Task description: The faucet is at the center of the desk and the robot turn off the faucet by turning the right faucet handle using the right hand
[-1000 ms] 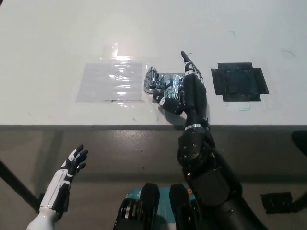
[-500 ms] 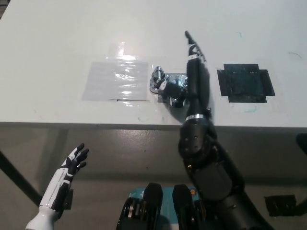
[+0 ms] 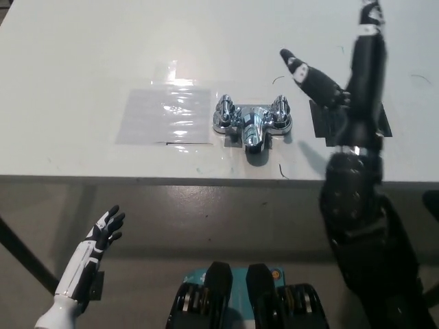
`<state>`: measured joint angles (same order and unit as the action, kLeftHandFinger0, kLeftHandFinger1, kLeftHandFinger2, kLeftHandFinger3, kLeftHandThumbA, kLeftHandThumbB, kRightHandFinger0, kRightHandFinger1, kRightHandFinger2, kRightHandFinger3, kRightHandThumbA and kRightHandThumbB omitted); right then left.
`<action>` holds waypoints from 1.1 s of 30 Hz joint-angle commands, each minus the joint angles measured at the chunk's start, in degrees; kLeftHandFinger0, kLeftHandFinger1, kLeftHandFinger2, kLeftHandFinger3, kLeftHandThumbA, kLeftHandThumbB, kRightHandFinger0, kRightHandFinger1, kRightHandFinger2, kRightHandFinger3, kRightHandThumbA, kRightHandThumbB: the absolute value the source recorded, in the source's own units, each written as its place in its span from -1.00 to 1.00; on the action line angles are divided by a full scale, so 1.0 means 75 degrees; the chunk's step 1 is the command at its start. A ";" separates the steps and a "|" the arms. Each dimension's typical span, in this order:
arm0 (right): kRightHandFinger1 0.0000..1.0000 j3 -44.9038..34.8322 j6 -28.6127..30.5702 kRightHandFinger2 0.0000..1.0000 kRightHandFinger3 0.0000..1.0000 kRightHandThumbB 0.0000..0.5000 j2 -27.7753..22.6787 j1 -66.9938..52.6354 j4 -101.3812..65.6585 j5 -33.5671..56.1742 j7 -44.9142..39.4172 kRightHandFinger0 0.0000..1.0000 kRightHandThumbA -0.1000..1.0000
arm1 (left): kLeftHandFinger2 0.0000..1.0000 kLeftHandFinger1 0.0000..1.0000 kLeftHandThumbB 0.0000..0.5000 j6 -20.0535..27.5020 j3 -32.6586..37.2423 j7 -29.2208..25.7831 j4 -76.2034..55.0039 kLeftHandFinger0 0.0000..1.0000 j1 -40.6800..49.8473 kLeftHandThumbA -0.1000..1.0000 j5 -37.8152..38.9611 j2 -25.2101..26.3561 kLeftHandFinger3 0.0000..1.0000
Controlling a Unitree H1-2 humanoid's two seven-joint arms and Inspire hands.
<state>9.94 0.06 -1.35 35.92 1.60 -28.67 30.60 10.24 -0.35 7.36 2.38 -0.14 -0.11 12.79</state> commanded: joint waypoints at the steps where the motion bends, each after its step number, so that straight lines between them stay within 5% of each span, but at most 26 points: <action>1: 1.00 -0.0028 0.0909 1.00 1.00 0.32 -0.0681 -0.1046 -0.3645 0.0184 -0.0926 1.00 1.00 | 1.00 1.00 0.61 0.0129 -0.0083 0.0147 -0.0195 1.00 -0.0112 1.00 0.0168 0.0180 1.00; 6: 1.00 0.0092 0.1776 1.00 1.00 -0.02 -0.1182 -0.2573 -0.4680 0.0749 -0.0989 1.00 1.00 | 1.00 1.00 0.55 0.0127 -0.0046 0.0188 -0.0181 1.00 -0.0092 1.00 0.0179 0.0178 1.00; 17: 1.00 0.0795 0.3019 1.00 1.00 0.08 -0.1581 -0.5522 -0.4206 0.1374 -0.1103 1.00 1.00 | 1.00 1.00 0.62 0.0101 -0.0091 0.0184 -0.0168 1.00 -0.0239 1.00 0.0206 0.0218 1.00; 18: 1.00 0.0819 0.2942 1.00 1.00 -0.11 -0.1631 -0.5737 -0.3985 0.1656 -0.1234 1.00 1.00 | 1.00 1.00 0.55 0.0170 -0.0080 0.0185 -0.0152 1.00 -0.0215 1.00 0.0196 0.0206 1.00; 20: 1.00 0.0695 0.2887 1.00 1.00 0.30 -0.1705 -0.5774 -0.3395 0.2093 -0.1404 1.00 1.00 | 1.00 1.00 0.52 0.0261 -0.0054 0.0163 -0.0127 1.00 -0.0194 1.00 0.0131 0.0177 1.00; 23: 1.00 0.0618 0.3004 1.00 1.00 0.01 -0.1768 -0.5596 -0.2293 0.2746 -0.1780 1.00 1.00 | 1.00 1.00 0.51 0.0242 -0.0045 0.0199 -0.0144 1.00 -0.0180 1.00 0.0176 0.0184 1.00; 26: 1.00 0.0557 0.2932 1.00 1.00 -0.03 -0.1757 -0.5426 -0.1517 0.3238 -0.2156 1.00 1.00 | 1.00 1.00 0.51 0.0248 -0.0031 0.0202 -0.0135 1.00 -0.0219 1.00 0.0163 0.0184 1.00; 27: 1.00 0.0528 0.2909 1.00 1.00 0.18 -0.1707 -0.5303 -0.1150 0.3416 -0.2282 1.00 1.00 | 1.00 1.00 0.53 0.0200 -0.0037 0.0216 -0.0152 1.00 -0.0232 1.00 0.0215 0.0173 1.00; 33: 1.00 0.0334 0.2886 1.00 1.00 0.18 -0.1399 -0.4865 0.0066 0.4021 -0.2773 1.00 1.00 | 1.00 1.00 0.54 0.0164 -0.0078 0.0193 -0.0224 1.00 -0.0259 1.00 0.0231 0.0190 1.00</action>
<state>14.03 17.17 -13.10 -3.66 -2.04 -8.07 16.44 10.27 -0.36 7.58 2.38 -0.63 -0.01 13.03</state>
